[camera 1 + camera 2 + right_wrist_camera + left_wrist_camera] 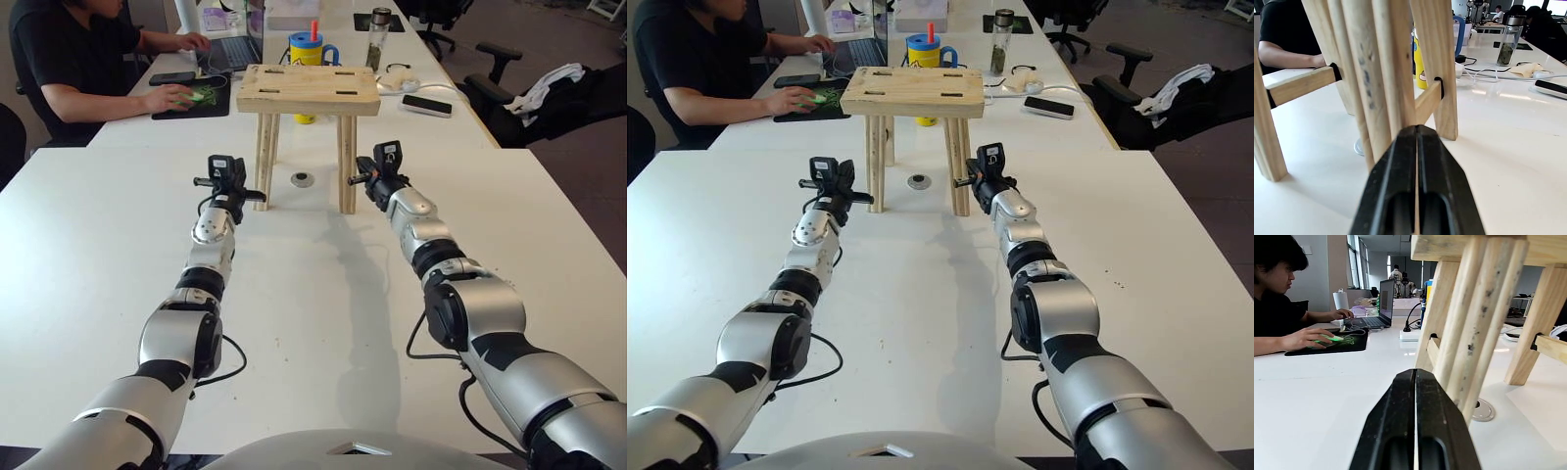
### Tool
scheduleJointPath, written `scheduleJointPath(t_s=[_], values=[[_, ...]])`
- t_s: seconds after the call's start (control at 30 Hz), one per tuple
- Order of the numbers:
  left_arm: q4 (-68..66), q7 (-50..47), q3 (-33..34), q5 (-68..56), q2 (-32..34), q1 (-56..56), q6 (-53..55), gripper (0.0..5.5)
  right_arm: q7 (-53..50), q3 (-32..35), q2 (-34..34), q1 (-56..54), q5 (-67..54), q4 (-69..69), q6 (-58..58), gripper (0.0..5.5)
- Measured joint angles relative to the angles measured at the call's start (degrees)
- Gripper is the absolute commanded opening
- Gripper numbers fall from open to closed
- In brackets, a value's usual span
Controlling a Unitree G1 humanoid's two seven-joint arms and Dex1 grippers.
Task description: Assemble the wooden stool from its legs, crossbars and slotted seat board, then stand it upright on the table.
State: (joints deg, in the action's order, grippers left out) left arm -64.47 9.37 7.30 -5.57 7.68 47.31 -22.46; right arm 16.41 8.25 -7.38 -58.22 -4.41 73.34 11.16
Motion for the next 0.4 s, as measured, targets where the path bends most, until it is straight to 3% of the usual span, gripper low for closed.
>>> scheduleJointPath(t_s=[0.4], values=[[0.0, 2.4, -0.7, 0.4, -1.4, 0.0, 0.0, 0.02, -1.2, 0.5, 0.2, 0.0, 0.9, 0.6, 0.0, 0.0]])
